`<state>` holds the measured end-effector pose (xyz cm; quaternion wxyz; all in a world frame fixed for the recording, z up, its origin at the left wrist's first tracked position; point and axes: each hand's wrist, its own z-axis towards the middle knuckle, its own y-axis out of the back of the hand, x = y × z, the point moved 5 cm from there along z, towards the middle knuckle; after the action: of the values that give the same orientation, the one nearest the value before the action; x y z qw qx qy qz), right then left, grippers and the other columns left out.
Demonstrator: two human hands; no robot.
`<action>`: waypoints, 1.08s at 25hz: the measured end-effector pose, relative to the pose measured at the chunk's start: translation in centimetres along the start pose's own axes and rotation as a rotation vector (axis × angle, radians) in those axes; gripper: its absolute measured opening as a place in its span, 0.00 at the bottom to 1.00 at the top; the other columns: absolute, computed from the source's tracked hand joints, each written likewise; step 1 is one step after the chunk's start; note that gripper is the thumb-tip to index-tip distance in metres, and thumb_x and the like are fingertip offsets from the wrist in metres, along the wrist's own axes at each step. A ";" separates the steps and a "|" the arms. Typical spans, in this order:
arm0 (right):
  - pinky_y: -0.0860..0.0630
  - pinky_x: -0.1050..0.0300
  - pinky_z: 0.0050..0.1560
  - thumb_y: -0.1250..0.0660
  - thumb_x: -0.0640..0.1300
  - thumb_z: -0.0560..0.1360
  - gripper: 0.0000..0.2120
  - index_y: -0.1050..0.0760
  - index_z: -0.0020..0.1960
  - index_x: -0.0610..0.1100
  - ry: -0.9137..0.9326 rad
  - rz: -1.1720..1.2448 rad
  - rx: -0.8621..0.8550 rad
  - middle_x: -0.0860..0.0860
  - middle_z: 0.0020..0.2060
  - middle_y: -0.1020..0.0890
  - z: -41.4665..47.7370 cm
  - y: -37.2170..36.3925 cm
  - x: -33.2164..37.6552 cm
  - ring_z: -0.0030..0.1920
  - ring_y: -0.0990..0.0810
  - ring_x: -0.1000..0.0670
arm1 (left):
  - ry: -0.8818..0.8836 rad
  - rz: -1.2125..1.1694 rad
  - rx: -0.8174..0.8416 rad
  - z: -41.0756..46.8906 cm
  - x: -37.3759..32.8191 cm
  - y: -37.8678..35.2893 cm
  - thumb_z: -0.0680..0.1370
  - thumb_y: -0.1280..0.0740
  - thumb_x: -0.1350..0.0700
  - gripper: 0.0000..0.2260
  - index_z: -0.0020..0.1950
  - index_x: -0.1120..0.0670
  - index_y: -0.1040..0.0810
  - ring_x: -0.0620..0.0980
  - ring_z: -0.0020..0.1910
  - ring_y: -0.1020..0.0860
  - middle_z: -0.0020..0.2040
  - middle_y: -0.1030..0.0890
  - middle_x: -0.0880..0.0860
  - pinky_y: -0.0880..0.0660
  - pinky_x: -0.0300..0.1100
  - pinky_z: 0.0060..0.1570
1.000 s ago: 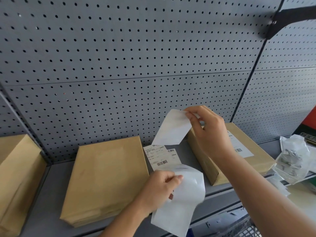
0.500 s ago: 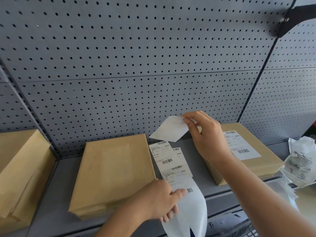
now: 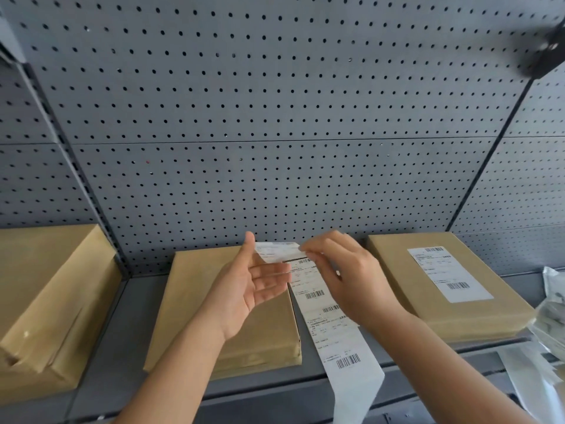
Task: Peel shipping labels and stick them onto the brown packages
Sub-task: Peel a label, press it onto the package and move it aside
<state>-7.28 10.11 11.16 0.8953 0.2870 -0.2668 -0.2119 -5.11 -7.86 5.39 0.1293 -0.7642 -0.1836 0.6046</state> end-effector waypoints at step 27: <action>0.18 0.54 0.45 0.33 0.40 0.80 0.04 0.20 0.50 0.44 -0.894 0.652 0.319 0.46 0.43 0.14 0.4 -15.2 -0.3 0.43 0.15 0.46 | -0.053 0.741 -0.274 -0.3 -2.0 12.9 0.82 0.33 0.52 0.08 0.54 0.48 0.14 0.41 0.48 0.14 0.50 0.12 0.42 0.18 0.47 0.56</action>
<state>-11.18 -1.15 1.79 0.6600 0.2039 -0.7228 0.0171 -3.63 -20.33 1.79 -0.2055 -0.7732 0.0222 0.5996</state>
